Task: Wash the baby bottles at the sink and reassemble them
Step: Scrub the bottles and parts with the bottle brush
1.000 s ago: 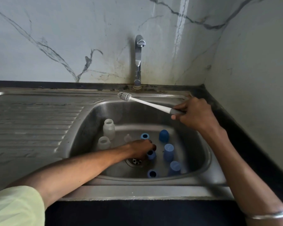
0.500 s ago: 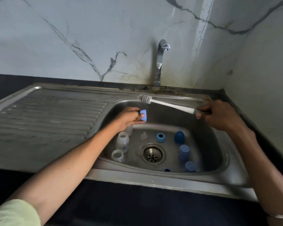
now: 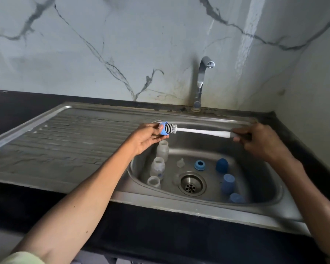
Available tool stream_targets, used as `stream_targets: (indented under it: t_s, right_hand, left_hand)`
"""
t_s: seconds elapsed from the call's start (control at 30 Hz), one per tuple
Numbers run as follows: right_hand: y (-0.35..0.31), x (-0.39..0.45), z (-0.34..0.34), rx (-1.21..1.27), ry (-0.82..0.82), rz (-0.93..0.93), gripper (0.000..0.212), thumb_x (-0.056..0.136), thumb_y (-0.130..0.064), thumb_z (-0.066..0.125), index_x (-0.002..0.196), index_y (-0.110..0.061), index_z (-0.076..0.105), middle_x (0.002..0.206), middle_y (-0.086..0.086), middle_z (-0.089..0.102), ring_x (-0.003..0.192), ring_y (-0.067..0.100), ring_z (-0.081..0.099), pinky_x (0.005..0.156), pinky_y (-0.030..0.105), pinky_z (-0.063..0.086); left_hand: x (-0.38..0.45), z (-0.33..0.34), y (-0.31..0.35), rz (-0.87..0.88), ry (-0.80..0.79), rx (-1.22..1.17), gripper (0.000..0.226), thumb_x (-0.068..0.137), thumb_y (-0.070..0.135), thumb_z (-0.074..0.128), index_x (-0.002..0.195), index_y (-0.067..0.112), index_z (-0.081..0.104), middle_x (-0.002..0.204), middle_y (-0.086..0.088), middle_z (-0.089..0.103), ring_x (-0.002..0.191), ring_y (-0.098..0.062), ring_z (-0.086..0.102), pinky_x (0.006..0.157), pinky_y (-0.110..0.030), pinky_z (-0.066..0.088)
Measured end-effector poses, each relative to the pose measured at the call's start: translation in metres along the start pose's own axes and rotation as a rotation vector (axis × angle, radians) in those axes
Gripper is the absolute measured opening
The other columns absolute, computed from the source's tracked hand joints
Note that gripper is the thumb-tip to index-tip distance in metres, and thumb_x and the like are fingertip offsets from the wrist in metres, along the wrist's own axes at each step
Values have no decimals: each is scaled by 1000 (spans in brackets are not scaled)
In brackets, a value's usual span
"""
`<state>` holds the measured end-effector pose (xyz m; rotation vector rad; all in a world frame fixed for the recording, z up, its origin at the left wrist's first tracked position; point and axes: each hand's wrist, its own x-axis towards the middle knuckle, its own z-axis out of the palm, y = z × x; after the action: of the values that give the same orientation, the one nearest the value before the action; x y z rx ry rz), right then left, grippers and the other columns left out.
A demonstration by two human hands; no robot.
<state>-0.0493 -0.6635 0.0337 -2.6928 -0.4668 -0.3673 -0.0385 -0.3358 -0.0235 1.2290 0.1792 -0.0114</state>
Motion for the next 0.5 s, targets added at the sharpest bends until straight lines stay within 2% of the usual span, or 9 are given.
stream_targets:
  t_s: [0.07, 0.17, 0.23, 0.37, 0.43, 0.5]
  right_hand:
    - [-3, -2, 3, -9, 34, 45, 30, 93, -20, 65, 122, -21, 68, 117, 10, 69, 105, 27, 63, 80, 24, 38]
    - [-1, 0, 14, 29, -67, 104, 21, 95, -18, 59, 115, -21, 68, 110, 10, 68, 92, 20, 59, 80, 28, 42]
    - [1, 2, 20, 42, -120, 95, 20, 96, -15, 57, 108, -24, 69, 109, 7, 68, 91, 15, 57, 83, 29, 42]
    - [0, 6, 22, 15, -169, 76, 32, 95, -9, 56, 125, -16, 65, 117, 9, 66, 97, 18, 56, 90, 30, 42]
    - [4, 8, 22, 5, -198, 65, 34, 94, -8, 57, 126, -17, 64, 117, 11, 66, 96, 19, 56, 93, 34, 44]
    - [7, 9, 18, 17, -180, 33, 32, 93, -7, 59, 122, -18, 66, 114, 12, 67, 92, 21, 57, 90, 35, 45]
  left_hand:
    - [5, 0, -4, 24, -10, 67, 28, 99, -4, 51, 126, -7, 57, 99, -17, 68, 88, -27, 68, 80, -29, 60]
    - [11, 0, -7, 97, -22, 187, 35, 97, -8, 52, 132, -7, 55, 104, -17, 67, 88, -23, 68, 81, -26, 60]
    - [15, 0, -8, 134, -30, 233, 37, 97, -9, 52, 134, -5, 55, 112, -18, 64, 89, -22, 67, 81, -24, 60]
    - [19, 0, -10, 183, -15, 261, 34, 98, -8, 52, 131, -6, 57, 115, -17, 64, 89, -18, 67, 78, -23, 60]
    - [21, -2, -10, 202, 26, 252, 34, 97, -8, 52, 131, -10, 56, 112, -16, 64, 86, -16, 66, 74, -21, 60]
    - [21, -4, -9, 210, 40, 225, 34, 98, -8, 52, 132, -12, 54, 111, -17, 64, 86, -16, 66, 75, -21, 60]
